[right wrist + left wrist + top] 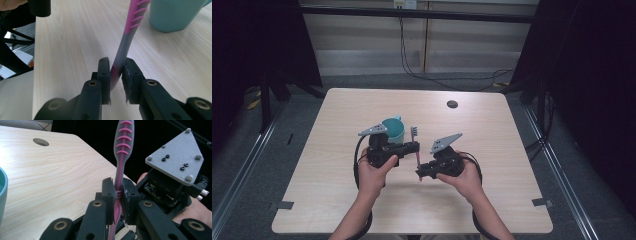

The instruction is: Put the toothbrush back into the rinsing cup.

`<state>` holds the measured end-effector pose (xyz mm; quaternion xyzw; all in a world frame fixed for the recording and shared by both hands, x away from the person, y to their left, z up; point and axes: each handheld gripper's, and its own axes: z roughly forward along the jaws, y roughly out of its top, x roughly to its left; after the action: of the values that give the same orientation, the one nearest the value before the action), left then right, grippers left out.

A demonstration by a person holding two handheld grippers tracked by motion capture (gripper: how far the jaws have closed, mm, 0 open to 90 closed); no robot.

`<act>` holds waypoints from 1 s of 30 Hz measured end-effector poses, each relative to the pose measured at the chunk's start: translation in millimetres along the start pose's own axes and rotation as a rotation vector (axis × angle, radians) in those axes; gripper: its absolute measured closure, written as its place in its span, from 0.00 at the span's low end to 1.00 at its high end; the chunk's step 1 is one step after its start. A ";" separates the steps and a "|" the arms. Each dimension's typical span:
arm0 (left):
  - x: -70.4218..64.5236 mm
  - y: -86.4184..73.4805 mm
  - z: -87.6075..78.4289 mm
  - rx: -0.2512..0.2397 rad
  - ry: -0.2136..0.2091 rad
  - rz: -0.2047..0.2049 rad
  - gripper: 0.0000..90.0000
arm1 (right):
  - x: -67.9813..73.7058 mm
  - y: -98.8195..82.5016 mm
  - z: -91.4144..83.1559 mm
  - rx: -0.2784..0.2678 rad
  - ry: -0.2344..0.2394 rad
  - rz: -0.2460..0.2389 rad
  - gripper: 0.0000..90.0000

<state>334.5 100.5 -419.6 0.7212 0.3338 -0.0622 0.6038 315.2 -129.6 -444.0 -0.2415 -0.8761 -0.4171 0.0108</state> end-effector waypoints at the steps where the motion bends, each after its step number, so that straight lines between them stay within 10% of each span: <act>1: -0.2 -0.4 0.0 -0.002 0.006 -0.001 0.91 | 1.0 0.3 1.1 -0.001 0.004 0.003 0.85; 13: -1.1 -0.2 -0.8 0.004 0.010 -0.001 0.92 | 7.2 2.8 7.7 -0.012 0.023 -0.022 0.80; 30: 1.9 8.3 -16.0 -0.006 0.025 0.006 0.92 | -11.1 -17.8 -18.7 -0.061 -0.130 0.035 0.29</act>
<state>335.6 115.4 -409.5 0.7211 0.3391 -0.0503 0.6021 313.8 -157.5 -447.2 -0.2835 -0.8576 -0.4266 -0.0463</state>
